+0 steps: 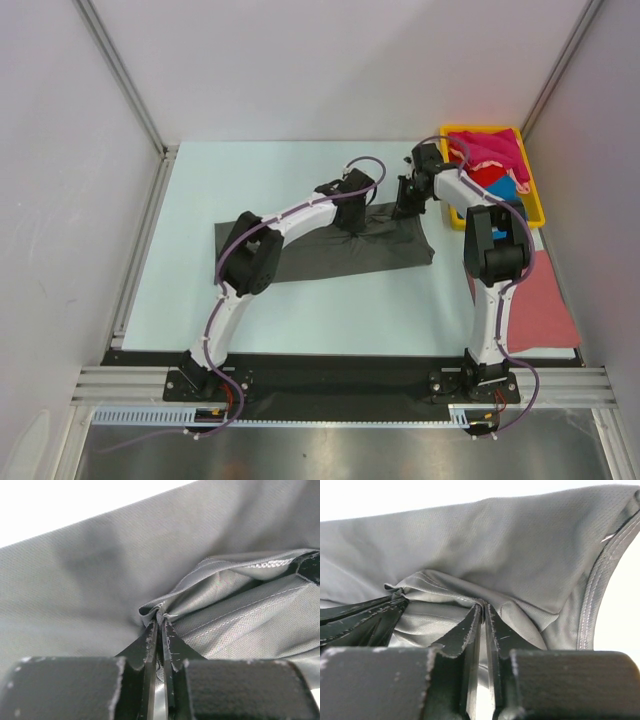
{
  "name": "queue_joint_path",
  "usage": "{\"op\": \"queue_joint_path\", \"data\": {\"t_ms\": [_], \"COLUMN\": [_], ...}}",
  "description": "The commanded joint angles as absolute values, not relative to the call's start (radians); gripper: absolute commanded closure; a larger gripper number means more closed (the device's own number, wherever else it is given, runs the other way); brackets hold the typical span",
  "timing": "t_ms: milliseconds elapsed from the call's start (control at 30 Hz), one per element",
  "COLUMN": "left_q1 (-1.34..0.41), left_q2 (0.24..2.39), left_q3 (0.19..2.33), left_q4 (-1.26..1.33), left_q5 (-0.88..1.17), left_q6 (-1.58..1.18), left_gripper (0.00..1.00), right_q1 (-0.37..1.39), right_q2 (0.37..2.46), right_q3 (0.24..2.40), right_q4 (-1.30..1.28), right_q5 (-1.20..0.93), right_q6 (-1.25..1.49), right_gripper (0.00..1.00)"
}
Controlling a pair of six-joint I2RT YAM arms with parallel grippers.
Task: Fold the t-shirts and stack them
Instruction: Fold the tshirt
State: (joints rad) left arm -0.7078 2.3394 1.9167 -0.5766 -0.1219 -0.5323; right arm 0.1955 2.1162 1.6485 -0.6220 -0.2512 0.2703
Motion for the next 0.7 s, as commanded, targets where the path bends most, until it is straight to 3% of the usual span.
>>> {"op": "queue_joint_path", "data": {"t_ms": [0, 100, 133, 200, 333, 500, 667], "left_q1": [-0.686, -0.683, -0.683, -0.684, -0.684, -0.684, -0.69], "left_q2": [2.266, 2.255, 2.249, 2.212, 2.149, 2.068, 2.095], "left_q3": [1.904, 1.89, 1.887, 1.861, 1.853, 1.832, 1.732], "left_q4": [-0.537, -0.534, -0.537, -0.522, -0.538, -0.529, -0.322], "left_q5": [-0.115, -0.121, -0.13, -0.133, -0.112, -0.016, 0.363], "left_q6": [-0.502, -0.502, -0.5, -0.491, -0.448, -0.413, -0.483], "left_gripper": [0.89, 0.81, 0.7, 0.62, 0.44, 0.51, 0.76], "right_q1": [0.18, 0.169, 0.163, 0.161, 0.146, 0.12, 0.104], "right_q2": [2.137, 2.164, 2.169, 2.172, 2.132, 2.014, 1.873], "right_q3": [1.701, 1.732, 1.738, 1.747, 1.75, 1.668, 1.458], "right_q4": [-0.615, -0.617, -0.612, -0.612, -0.644, -0.699, -0.655], "right_q5": [-0.256, -0.288, -0.294, -0.292, -0.288, -0.302, -0.388], "right_q6": [0.285, 0.287, 0.287, 0.284, 0.267, 0.278, 0.327], "right_gripper": [0.86, 0.82, 0.77, 0.66, 0.6, 0.59, 0.6]}}
